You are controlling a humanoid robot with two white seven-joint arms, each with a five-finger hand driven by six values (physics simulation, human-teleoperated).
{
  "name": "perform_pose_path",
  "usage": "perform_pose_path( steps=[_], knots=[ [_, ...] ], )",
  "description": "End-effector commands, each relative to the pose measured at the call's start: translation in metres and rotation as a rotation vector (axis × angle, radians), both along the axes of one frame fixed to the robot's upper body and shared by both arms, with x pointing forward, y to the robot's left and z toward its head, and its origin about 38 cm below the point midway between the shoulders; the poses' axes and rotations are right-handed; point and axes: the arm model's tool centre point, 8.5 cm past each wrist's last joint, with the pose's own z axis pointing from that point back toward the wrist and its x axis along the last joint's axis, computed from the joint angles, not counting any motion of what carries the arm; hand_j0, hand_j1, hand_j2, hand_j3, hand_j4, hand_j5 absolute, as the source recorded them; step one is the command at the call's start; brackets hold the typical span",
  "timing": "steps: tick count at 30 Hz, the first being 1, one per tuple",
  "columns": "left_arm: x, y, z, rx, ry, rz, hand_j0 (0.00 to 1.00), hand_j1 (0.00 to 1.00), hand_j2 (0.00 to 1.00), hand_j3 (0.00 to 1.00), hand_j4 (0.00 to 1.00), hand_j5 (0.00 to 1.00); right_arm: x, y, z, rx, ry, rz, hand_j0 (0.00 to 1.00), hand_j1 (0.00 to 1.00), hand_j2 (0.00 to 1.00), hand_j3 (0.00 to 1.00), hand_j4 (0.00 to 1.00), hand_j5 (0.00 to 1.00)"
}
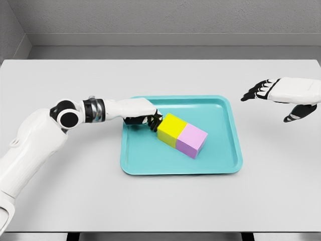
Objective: Push two cubes
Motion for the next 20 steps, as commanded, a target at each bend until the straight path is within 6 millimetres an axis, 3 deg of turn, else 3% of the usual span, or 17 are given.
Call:
perform_pose_path(
  steps=[1,4,8,9,10,11,14,18,20],
  knots=[
    [0.001,0.001,0.001,0.005,-0.007,-0.001,0.23,0.23,0.23,0.23,0.23,0.23,0.000,0.000,0.000,0.006,0.001,-0.003,1.00,1.00,1.00,1.00,1.00,1.00],
    [0.013,0.020,0.019,-0.019,-0.040,0.051,0.24,0.24,0.24,0.24,0.24,0.24,0.000,0.000,0.001,0.006,0.000,-0.003,1.00,1.00,1.00,1.00,1.00,1.00],
    [0.024,0.102,0.058,-0.073,-0.093,0.207,0.28,0.28,0.28,0.28,0.28,0.28,0.000,-0.001,0.001,0.005,0.000,-0.004,1.00,1.00,1.00,1.00,1.00,1.00],
    [0.012,0.138,0.076,-0.116,-0.092,0.235,0.36,0.36,0.36,0.36,0.36,0.36,0.000,-0.001,0.001,0.005,0.000,-0.004,1.00,1.00,1.00,1.00,1.00,1.00],
    [0.003,0.172,0.087,-0.158,-0.074,0.280,0.58,0.58,0.58,0.58,0.58,0.58,0.000,-0.001,0.001,0.005,0.000,-0.004,1.00,1.00,1.00,1.00,1.00,1.00],
    [0.002,0.189,0.091,-0.202,-0.072,0.323,0.98,0.98,0.98,0.98,0.98,0.98,0.000,0.000,0.001,0.006,0.000,-0.003,1.00,1.00,1.00,1.00,1.00,1.00],
    [0.002,0.198,0.093,-0.210,-0.078,0.349,1.00,1.00,1.00,1.00,1.00,1.00,0.000,-0.001,0.001,0.005,0.000,-0.004,1.00,1.00,1.00,1.00,1.00,1.00],
    [0.005,0.176,0.083,-0.243,-0.058,0.318,1.00,1.00,1.00,1.00,1.00,1.00,0.000,0.000,0.001,0.006,0.000,-0.003,1.00,1.00,1.00,1.00,1.00,1.00],
    [0.006,0.179,0.080,-0.241,-0.051,0.329,1.00,1.00,1.00,1.00,1.00,1.00,0.000,0.000,0.001,0.004,0.001,-0.004,1.00,1.00,1.00,1.00,1.00,1.00]
  ],
)
